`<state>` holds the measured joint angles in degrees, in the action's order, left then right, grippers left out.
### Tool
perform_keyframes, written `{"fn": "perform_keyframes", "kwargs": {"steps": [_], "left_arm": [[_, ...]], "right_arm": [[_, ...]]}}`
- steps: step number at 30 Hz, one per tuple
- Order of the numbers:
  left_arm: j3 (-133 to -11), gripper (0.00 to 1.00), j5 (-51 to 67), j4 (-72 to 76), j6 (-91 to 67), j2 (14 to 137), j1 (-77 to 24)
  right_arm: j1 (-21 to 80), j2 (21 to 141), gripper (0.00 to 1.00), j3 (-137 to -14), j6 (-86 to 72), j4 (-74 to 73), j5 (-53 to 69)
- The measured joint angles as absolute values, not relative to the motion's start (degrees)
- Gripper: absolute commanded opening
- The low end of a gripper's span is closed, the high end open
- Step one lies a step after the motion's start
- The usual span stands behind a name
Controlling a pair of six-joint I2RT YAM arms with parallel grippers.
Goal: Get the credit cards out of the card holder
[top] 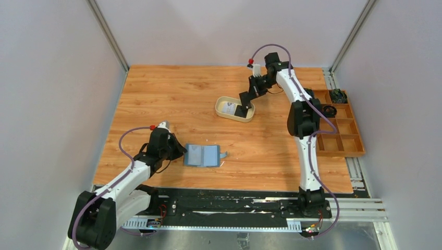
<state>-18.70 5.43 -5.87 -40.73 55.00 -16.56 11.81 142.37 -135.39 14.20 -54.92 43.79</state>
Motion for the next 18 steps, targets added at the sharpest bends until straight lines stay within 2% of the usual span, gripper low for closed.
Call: {"fn": "perform_keyframes", "kwargs": {"steps": [3, 6, 12, 18], "left_arm": [[-18.7, 0.0, 5.4, -6.0, -40.7, 54.9, -16.6], [-18.7, 0.0, 5.4, -6.1, -40.7, 54.9, -16.6], [-18.7, 0.0, 5.9, -5.9, -40.9, 55.7, -16.6], [-18.7, 0.0, 6.0, -5.8, -40.9, 55.7, -16.6]], "right_arm": [[11.9, 141.5, 0.0, -133.3, 14.1, -54.6, 44.5], [12.8, 136.6, 0.0, -123.4, 11.4, -51.0, 44.1], [15.5, 122.4, 0.0, -101.9, -4.1, -35.4, 43.0], [15.9, 119.1, 0.0, -94.5, -20.7, -23.2, 42.4]]}}
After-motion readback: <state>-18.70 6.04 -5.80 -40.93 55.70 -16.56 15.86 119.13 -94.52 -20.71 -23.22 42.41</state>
